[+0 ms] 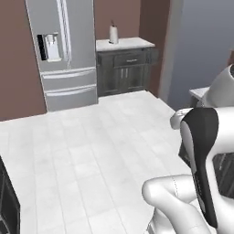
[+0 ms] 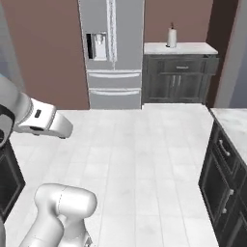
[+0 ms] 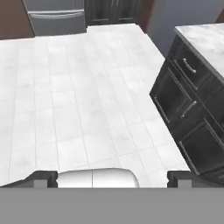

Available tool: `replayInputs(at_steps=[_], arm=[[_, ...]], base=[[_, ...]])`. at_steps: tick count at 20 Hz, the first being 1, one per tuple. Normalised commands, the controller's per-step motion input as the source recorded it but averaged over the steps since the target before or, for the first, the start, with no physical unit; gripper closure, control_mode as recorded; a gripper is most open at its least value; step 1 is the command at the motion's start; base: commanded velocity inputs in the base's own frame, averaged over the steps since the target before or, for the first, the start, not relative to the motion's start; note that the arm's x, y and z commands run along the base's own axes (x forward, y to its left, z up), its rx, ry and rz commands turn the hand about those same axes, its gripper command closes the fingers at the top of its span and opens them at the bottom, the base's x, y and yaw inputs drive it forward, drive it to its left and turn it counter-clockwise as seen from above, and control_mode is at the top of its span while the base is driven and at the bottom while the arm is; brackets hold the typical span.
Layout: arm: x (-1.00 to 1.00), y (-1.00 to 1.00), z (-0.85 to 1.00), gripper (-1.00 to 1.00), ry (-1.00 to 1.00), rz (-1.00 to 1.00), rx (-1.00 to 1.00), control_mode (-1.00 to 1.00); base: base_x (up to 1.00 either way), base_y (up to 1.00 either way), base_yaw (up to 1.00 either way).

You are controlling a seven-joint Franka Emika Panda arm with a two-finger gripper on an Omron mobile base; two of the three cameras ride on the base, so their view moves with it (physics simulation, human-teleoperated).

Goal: Organize the utensils by type. Pick up the wooden spoons from the counter and place them in the open cabinet. Then pick up the metallic utensils from the counter and place them in the open drawer.

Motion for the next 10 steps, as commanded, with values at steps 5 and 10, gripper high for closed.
replayInputs(at_steps=[5,10], arm=[[0.00,0.00,0.00,-1.00,0.00,0.00,0.00,1.00],[0.00,0.00,0.00,-1.00,0.00,0.00,0.00,1.00]], base=[[0.92,0.03,0.79],[0.54,0.00,0.99]])
